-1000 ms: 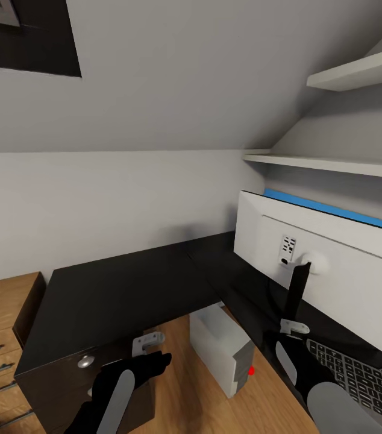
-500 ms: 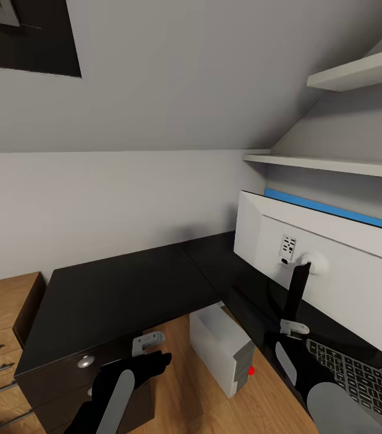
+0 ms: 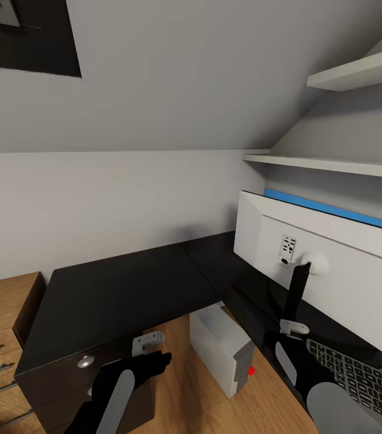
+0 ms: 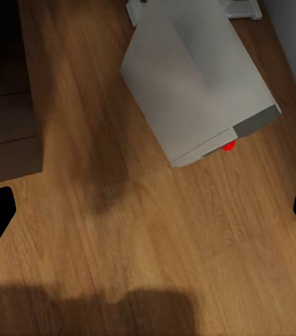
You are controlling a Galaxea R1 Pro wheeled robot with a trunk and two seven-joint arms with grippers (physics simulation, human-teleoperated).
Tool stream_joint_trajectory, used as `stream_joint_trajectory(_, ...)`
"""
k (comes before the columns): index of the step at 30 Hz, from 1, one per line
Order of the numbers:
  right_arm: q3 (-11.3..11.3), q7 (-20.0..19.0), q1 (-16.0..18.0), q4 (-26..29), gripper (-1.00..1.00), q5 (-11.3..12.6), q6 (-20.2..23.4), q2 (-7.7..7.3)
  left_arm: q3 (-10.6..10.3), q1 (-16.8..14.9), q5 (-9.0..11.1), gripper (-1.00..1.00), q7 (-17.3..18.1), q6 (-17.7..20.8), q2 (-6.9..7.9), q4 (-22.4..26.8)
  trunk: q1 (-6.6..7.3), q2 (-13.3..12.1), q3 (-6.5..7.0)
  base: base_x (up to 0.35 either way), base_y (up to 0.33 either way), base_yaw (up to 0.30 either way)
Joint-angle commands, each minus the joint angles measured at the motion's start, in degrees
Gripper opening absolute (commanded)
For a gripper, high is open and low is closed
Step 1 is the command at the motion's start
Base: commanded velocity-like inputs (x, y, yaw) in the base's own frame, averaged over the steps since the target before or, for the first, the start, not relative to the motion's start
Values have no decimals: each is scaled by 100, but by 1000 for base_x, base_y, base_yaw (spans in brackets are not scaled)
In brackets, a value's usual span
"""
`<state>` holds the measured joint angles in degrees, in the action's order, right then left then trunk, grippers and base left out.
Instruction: In the bedroom, organize the workspace by keeping the computer under the desk, ensuring the monitor is on the desk, placing the keyboard on the desk next to the monitor, placing the mouse on the desk next to the keyboard, moving the folder from the swivel chair onto the desk next to the mouse, stacking the notebook on top of the folder with the pen on top of the notebook, and positioning the swivel chair next to the desk.
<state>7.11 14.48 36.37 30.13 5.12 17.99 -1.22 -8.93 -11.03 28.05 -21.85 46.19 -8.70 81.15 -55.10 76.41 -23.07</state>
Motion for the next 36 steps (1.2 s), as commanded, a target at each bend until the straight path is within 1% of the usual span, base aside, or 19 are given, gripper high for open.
stream_joint_trajectory(1,-8,29,2,10,-100,59,21,-1,-3,-4,60,100,-56,13,0,6,0,4,-7,0,0,0)
stream_joint_trajectory(7,-16,28,2,18,-100,56,21,-1,-3,-4,60,100,-56,13,0,6,0,4,-7,0,0,0)
stream_joint_trajectory(8,-56,23,2,73,-100,40,5,20,-12,-4,48,100,-58,7,0,-44,0,4,-7,0,0,0)
stream_joint_trajectory(11,-48,20,2,252,-100,54,13,29,-9,-4,33,100,-68,-3,3,-103,0,4,-7,0,0,0)
stream_joint_trajectory(15,-46,20,-5,492,-100,66,24,35,-18,-4,10,100,-67,-225,27,-366,0,4,-7,0,0,0)
stream_joint_trajectory(17,-50,20,-12,577,-100,68,89,40,-38,-4,-73,100,-66,-390,38,-464,0,4,-7,0,0,0)
stream_joint_trajectory(20,-52,20,-20,763,-100,68,221,42,-40,-4,-203,100,-65,-487,44,-547,0,4,-7,0,0,0)
stream_joint_trajectory(22,-55,20,-29,933,-100,73,288,43,-39,-4,-263,100,-61,-519,69,-750,0,4,-7,0,0,0)
stream_joint_trajectory(23,-60,20,-36,1025,-100,77,327,45,-39,-4,-311,100,-55,-578,117,-934,0,4,-7,0,0,0)
stream_joint_trajectory(24,-63,18,-38,1061,-100,83,348,47,-39,-4,-335,100,-49,-648,151,-1030,0,4,-7,0,0,0)
stream_joint_trajectory(25,-66,14,-40,1100,-100,92,364,64,-39,-4,-355,100,-41,-801,213,-1137,0,4,-7,0,0,0)
stream_joint_trajectory(26,-67,14,-40,1116,-100,94,367,86,-39,-4,-358,100,-37,-858,234,-1172,0,4,-7,0,0,0)
stream_joint_trajectory(28,-49,17,-41,1219,-100,95,379,231,-43,3,-368,100,-28,-1068,331,-1373,0,4,-7,0,0,0)
stream_joint_trajectory(29,-39,22,-42,1285,-100,86,384,341,-45,49,-374,100,-29,-1169,393,-1622,0,4,-7,0,0,45)
stream_joint_trajectory(30,-38,24,-42,1307,-100,85,386,392,-46,94,-391,100,-29,-1230,422,-1812,0,4,-7,0,0,101)
stream_joint_trajectory(32,-36,26,-42,1323,-100,85,385,438,-45,136,-454,100,-29,-1393,456,-2081,0,4,-7,0,0,165)
stream_joint_trajectory(34,-35,27,-42,1330,-100,86,383,468,-42,158,-553,100,-28,-1666,493,-2338,0,4,-7,0,0,211)
stream_joint_trajectory(35,-34,28,-42,1334,-100,86,382,482,-42,169,-649,100,-21,-2011,523,-2590,0,4,-7,0,0,238)
stream_joint_trajectory(36,-34,28,-42,1334,-100,86,382,484,-43,171,-674,100,-20,-2126,529,-2663,0,4,-7,0,0,242)
